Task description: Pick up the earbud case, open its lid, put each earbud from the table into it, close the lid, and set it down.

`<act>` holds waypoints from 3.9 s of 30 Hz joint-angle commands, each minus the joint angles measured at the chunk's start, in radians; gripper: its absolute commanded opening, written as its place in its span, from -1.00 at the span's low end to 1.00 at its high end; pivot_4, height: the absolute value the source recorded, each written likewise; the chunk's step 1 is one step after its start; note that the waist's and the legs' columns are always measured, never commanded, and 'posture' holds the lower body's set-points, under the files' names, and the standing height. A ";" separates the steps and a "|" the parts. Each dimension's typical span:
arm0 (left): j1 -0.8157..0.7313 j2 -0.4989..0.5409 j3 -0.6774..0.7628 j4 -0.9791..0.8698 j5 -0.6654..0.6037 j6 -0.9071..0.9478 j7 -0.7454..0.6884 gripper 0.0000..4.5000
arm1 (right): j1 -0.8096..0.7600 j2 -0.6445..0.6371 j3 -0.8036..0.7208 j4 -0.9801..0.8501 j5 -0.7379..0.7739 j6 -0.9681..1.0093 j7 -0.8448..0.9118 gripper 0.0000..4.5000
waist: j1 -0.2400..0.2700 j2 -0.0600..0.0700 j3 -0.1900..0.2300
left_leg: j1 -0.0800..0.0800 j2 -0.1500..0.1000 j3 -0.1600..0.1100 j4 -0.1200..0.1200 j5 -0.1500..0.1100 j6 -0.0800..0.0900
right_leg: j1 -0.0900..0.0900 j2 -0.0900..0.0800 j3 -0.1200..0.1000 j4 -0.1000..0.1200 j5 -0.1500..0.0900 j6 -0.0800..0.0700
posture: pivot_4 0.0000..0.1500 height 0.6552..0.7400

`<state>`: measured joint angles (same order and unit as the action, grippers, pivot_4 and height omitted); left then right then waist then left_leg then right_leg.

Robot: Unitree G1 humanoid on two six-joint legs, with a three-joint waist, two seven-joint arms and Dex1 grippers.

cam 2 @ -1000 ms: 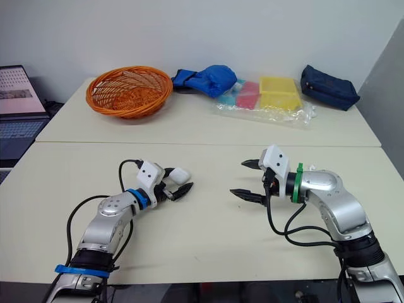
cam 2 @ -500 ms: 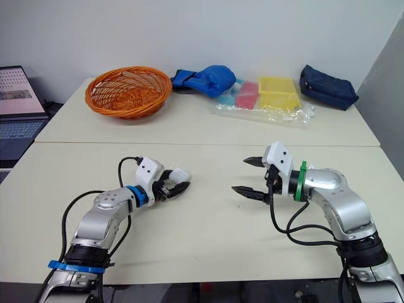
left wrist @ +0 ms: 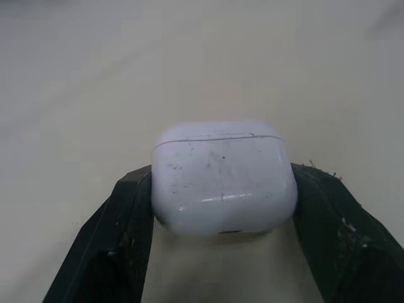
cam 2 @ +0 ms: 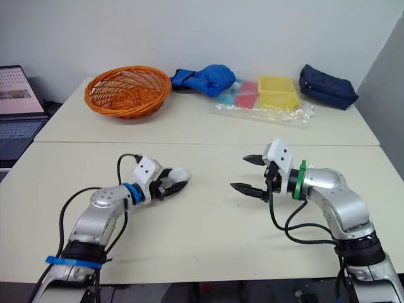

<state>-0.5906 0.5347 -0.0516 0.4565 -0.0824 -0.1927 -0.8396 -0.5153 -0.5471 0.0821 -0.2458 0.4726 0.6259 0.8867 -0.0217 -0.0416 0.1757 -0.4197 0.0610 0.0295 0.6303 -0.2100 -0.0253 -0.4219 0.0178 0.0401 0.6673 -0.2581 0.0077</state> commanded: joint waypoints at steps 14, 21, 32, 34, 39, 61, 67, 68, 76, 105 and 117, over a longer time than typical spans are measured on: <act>-0.420 -0.030 -0.134 0.505 0.365 -1.161 0.230 0.24 | -0.197 0.155 -0.064 0.047 0.191 0.323 -0.165 1.00 | 0.019 0.004 -0.003 | -0.006 -0.001 0.005 0.000 0.000 0.000 | -0.006 0.000 0.000 -0.002 0.004 -0.001 | 1.00 1.00; -0.454 -0.025 -0.152 0.568 0.454 -1.242 0.338 0.24 | -0.182 0.195 -0.065 0.032 0.212 0.354 -0.207 1.00 | 0.019 0.004 -0.003 | -0.006 -0.001 0.006 0.001 0.000 0.000 | -0.006 0.000 0.000 -0.002 0.005 0.000 | 1.00 1.00; -0.469 -0.015 -0.207 0.580 0.553 -1.303 0.433 0.24 | -0.196 0.208 -0.074 0.043 0.239 0.384 -0.233 1.00 | 0.018 0.004 -0.003 | -0.006 -0.001 0.005 0.001 0.000 0.000 | -0.005 0.001 0.000 0.000 0.005 0.000 | 1.00 1.00; -0.470 -0.016 -0.211 0.575 0.568 -1.306 0.451 0.24 | -0.200 0.201 -0.068 0.043 0.234 0.385 -0.229 1.00 | 0.018 0.004 -0.003 | -0.006 -0.001 0.005 0.001 0.000 0.000 | -0.005 0.001 0.000 0.000 0.005 0.000 | 1.00 1.00; -0.479 -0.013 -0.223 0.574 0.598 -1.300 0.491 0.24 | -0.201 0.192 -0.060 0.048 0.230 0.388 -0.227 1.00 | 0.018 0.004 -0.003 | -0.005 -0.001 0.005 0.004 0.000 0.000 | -0.006 0.001 0.000 0.005 0.005 0.000 | 1.00 1.00; -0.489 0.006 -0.318 0.597 0.547 -1.325 0.499 0.66 | -0.188 0.171 -0.043 0.073 0.180 0.324 -0.212 -0.60 | 0.013 0.004 -0.003 | -0.004 0.000 0.005 0.015 0.000 0.000 | -0.004 0.002 0.001 0.013 0.005 0.002 | 1.00 1.00; -0.494 0.018 -0.348 0.595 0.498 -1.326 0.472 1.00 | -0.181 0.172 -0.038 0.065 0.181 0.322 -0.213 -0.61 | 0.013 0.004 -0.003 | -0.004 0.000 0.005 0.015 0.000 0.000 | -0.004 0.002 0.001 0.013 0.005 0.002 | 1.00 1.00; -0.494 0.018 -0.352 0.595 0.489 -1.323 0.466 1.00 | -0.178 0.173 -0.039 0.064 0.181 0.321 -0.215 -0.61 | 0.013 0.004 -0.003 | -0.004 0.000 0.005 0.015 0.000 0.000 | -0.004 0.002 0.001 0.013 0.005 0.002 | 1.00 1.00; -0.471 0.084 -0.432 0.468 0.039 -1.049 0.014 1.00 | -0.108 0.103 0.073 0.092 -0.064 0.112 -0.266 -0.61 | 0.010 0.004 -0.003 | -0.004 0.000 0.005 0.015 0.000 0.000 | -0.004 0.002 0.001 0.013 0.005 0.002 | 1.00 1.00; -0.636 -0.038 -0.338 0.330 0.074 -0.144 -0.584 -0.13 | -0.124 0.151 0.244 0.041 -0.397 0.002 -0.294 -0.61 | -0.008 0.004 -0.002 | -0.004 0.001 0.003 0.015 0.000 0.001 | -0.004 0.006 0.002 0.013 0.001 0.004 | 1.00 1.00; -0.623 -0.046 -0.332 0.323 0.112 -0.157 -0.599 -0.13 | -0.145 0.163 0.258 0.031 -0.431 -0.003 -0.274 -0.61 | -0.008 0.004 -0.002 | -0.004 0.001 0.003 0.015 0.000 0.001 | -0.004 0.006 0.001 0.013 0.001 0.004 | 1.00 1.00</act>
<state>-1.2012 0.4878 -0.4044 0.7928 0.0226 -0.3365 -1.4340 -0.6370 -0.3864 0.3407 -0.1726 0.0531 0.6409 0.6092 -0.0301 -0.0372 0.1734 -0.4235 0.0617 0.0325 0.6457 -0.2102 -0.0247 -0.4261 0.0233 0.0416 0.6807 -0.2571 0.0114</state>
